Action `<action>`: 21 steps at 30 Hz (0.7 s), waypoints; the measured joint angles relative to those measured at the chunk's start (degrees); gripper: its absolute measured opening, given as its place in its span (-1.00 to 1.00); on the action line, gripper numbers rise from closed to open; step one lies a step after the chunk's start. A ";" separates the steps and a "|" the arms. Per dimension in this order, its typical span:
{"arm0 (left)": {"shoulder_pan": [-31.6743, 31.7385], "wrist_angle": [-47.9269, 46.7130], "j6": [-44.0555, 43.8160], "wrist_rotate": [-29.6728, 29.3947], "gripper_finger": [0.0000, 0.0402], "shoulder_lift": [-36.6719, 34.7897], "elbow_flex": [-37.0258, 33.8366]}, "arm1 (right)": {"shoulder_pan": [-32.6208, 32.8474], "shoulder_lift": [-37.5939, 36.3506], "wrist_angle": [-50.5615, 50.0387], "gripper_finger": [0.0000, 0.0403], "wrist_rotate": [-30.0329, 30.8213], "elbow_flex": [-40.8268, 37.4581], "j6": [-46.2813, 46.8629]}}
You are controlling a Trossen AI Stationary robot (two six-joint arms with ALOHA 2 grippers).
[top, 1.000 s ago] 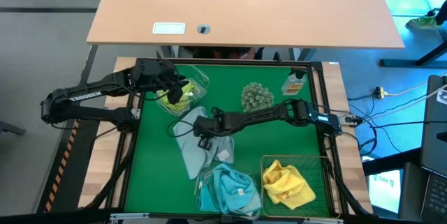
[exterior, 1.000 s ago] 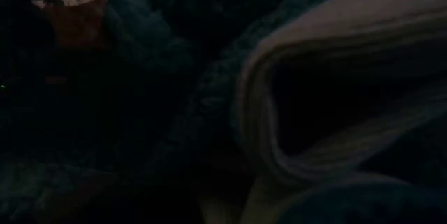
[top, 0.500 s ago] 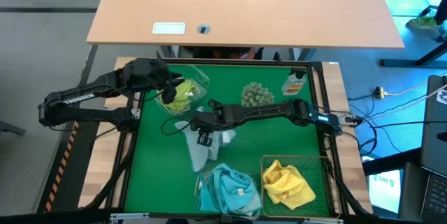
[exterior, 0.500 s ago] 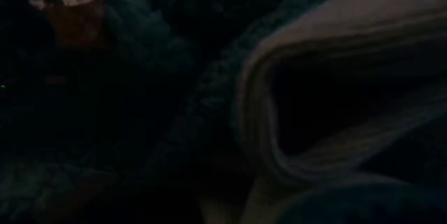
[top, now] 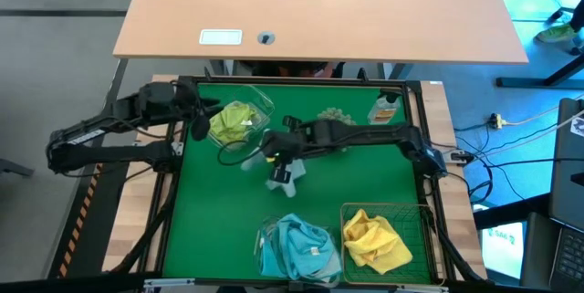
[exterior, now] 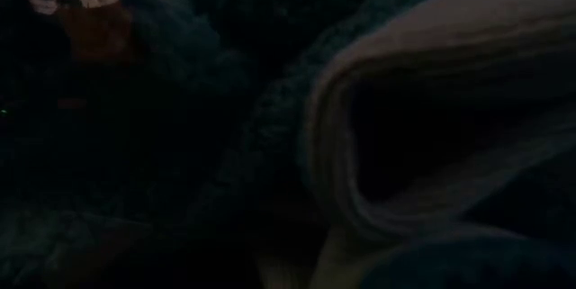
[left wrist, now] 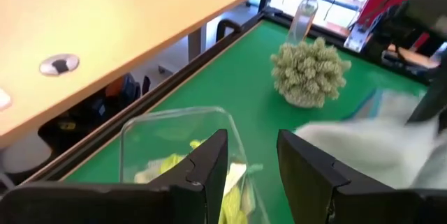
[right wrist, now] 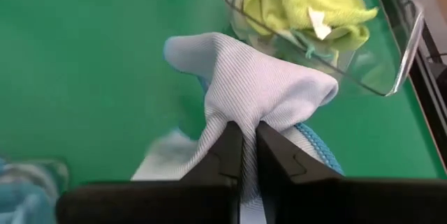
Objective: Sort microfiber towel by color & place in baskets
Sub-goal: Put the light blue microfiber cloth into the bottom transparent bin
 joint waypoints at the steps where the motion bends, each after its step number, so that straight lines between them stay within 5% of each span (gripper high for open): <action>1: -0.02 -0.68 -0.02 0.04 -0.41 -0.19 0.00 | 0.00 -0.84 -0.02 -0.89 -0.32 0.00 0.00; 13: -5.84 -2.26 -0.01 4.63 -0.41 -0.57 -0.06 | 2.85 -11.37 -0.03 -0.89 -4.21 0.00 0.13; 21: -11.00 9.01 0.04 4.55 -0.41 -0.67 -7.51 | 9.77 -15.70 -0.01 -0.89 -4.19 -0.02 0.11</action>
